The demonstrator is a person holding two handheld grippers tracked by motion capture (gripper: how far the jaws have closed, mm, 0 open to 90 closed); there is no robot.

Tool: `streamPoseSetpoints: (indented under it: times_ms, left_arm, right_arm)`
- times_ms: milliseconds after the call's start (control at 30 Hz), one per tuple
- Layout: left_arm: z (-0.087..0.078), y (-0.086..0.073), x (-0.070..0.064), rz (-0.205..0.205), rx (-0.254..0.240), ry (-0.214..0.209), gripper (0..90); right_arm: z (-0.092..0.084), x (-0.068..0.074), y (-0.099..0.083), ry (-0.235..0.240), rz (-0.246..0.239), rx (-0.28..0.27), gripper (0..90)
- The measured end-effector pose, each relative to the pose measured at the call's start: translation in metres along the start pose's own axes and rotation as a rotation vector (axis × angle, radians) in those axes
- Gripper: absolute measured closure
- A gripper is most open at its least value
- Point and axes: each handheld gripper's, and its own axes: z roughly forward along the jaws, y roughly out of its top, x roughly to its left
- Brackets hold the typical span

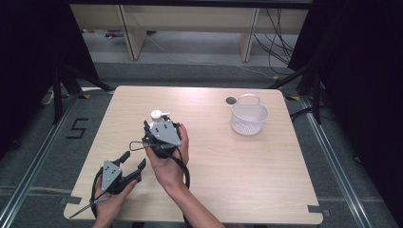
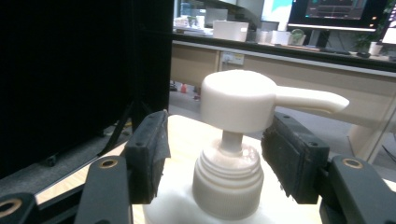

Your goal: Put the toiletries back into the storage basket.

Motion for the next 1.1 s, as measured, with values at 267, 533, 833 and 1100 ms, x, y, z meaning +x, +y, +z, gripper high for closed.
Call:
streamPoseSetpoints:
  times_ms: [267, 533, 833, 1100]
  left_arm:
    - [0.0003, -0.0007, 0.0008, -0.006, 0.003, 0.000, 32.8]
    - [0.0004, -0.0010, 0.0020, -0.010, 0.008, -0.006, 32.5]
    - [0.0021, -0.0023, 0.0021, -0.017, -0.004, -0.016, 32.5]
    - [0.0008, -0.0022, 0.0017, -0.013, 0.015, -0.015, 32.4]
  right_arm:
    - [0.0053, 0.0048, 0.0016, -0.029, 0.049, 0.006, 44.5]
    - [0.0074, 0.0093, 0.0018, -0.052, 0.065, 0.038, 49.3]
    - [0.0103, 0.0089, 0.0041, -0.088, 0.087, 0.029, 58.5]
    - [0.0097, 0.0091, 0.0048, -0.104, 0.106, 0.029, 60.2]
